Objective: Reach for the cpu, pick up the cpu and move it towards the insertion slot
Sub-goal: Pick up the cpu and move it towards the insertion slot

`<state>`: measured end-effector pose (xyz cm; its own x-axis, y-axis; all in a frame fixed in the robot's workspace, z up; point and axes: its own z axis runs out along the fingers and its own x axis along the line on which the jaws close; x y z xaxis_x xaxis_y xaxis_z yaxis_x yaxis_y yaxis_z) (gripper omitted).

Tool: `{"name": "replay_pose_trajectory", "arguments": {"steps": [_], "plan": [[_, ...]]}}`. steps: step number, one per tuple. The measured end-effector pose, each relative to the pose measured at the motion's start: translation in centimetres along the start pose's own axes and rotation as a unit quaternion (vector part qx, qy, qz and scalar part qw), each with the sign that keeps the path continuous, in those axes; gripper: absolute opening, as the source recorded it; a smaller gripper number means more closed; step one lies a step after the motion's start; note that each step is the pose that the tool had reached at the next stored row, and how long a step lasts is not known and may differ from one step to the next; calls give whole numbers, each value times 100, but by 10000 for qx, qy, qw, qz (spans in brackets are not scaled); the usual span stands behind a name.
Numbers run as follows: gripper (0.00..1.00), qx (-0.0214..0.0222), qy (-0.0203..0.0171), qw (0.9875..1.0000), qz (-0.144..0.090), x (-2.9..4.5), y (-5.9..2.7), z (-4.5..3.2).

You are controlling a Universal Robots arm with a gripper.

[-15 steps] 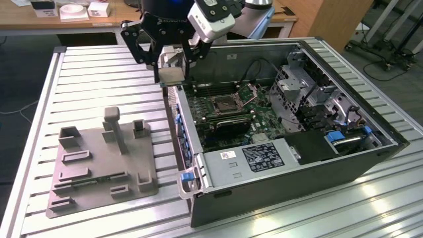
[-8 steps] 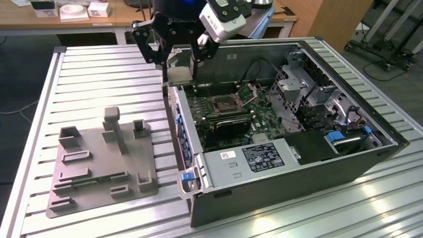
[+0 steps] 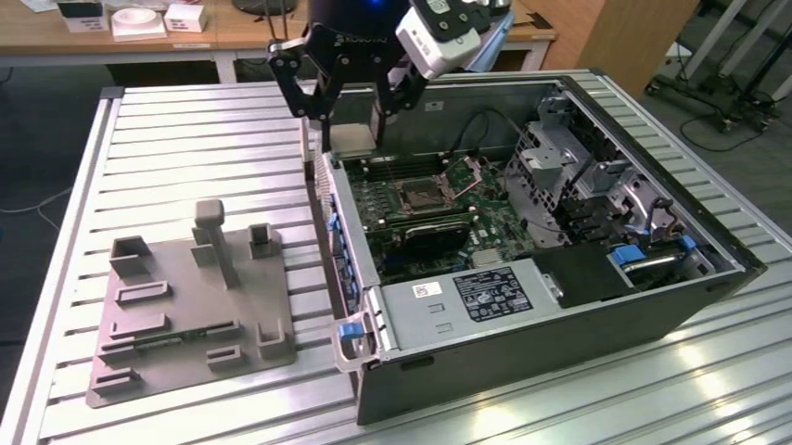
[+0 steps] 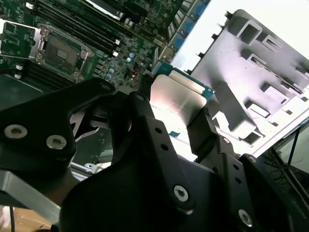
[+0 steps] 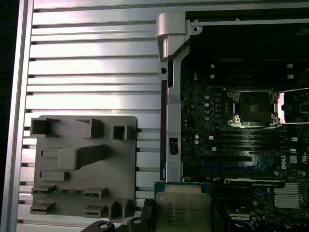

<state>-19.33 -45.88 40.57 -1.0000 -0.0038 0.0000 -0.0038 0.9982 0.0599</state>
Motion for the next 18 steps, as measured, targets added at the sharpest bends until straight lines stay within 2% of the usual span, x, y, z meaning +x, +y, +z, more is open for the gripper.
{"name": "replay_pose_trajectory", "arguments": {"steps": [18], "plan": [[55, 0, 0, 10000, 0, -229, 7, 14]]}}
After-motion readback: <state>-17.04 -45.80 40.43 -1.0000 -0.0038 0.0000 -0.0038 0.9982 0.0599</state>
